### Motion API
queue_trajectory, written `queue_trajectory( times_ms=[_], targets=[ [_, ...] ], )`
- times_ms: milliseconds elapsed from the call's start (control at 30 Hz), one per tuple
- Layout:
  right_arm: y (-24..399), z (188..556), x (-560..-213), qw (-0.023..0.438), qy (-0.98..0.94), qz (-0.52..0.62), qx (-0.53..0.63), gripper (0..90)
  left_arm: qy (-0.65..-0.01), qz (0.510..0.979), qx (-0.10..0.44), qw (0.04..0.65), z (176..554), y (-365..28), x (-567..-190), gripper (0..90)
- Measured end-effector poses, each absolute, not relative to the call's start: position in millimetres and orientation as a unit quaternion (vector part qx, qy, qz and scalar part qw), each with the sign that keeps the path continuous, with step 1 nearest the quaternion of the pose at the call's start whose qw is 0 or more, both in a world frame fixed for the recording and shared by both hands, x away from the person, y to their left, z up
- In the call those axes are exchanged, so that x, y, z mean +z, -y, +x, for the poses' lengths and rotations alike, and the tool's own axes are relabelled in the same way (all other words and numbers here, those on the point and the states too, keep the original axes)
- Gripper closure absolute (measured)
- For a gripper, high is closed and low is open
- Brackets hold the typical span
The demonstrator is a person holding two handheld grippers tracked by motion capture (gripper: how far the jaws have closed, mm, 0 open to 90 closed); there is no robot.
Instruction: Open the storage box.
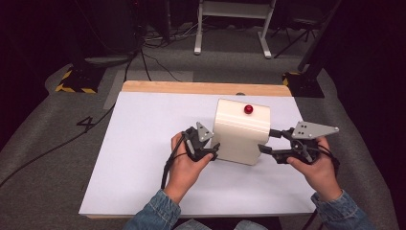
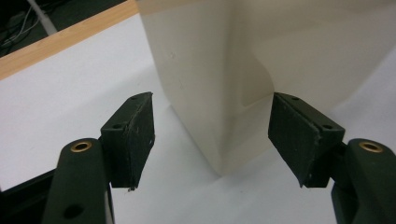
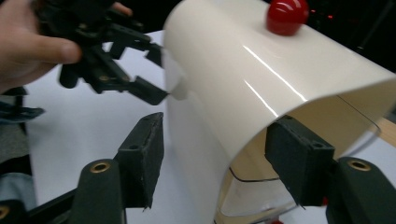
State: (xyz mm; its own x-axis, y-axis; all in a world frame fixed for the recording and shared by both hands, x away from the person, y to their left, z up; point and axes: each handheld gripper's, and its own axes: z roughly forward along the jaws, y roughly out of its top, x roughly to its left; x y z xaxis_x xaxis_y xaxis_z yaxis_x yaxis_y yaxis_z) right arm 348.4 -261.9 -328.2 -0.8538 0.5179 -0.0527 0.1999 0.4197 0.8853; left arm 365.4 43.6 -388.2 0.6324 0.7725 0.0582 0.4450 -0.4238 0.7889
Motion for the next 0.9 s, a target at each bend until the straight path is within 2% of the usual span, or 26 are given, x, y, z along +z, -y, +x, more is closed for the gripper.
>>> queue_trajectory(
  times_ms=[300,533,600,667,833,900],
  targets=[
    [217,329,-337,0.132,-0.836,0.176,0.502,34.8,-0.394,0.807,0.242,0.366,365,-61,-387,33.3],
    [189,320,-340,0.123,-0.840,0.145,0.509,31.7,-0.404,0.798,0.247,0.374,364,-70,-388,34.6],
    [189,319,-340,0.124,-0.840,0.144,0.507,31.9,-0.402,0.798,0.243,0.378,363,-69,-388,33.7],
    [196,317,-338,0.144,-0.836,0.143,0.509,33.8,-0.398,0.800,0.239,0.379,361,-69,-388,33.3],
    [230,315,-320,0.179,-0.827,0.169,0.506,36.2,-0.387,0.806,0.223,0.389,345,-67,-388,32.7],
    [246,315,-314,0.197,-0.827,0.182,0.494,44.5,-0.380,0.810,0.219,0.389,339,-67,-389,32.7]
  ],
)
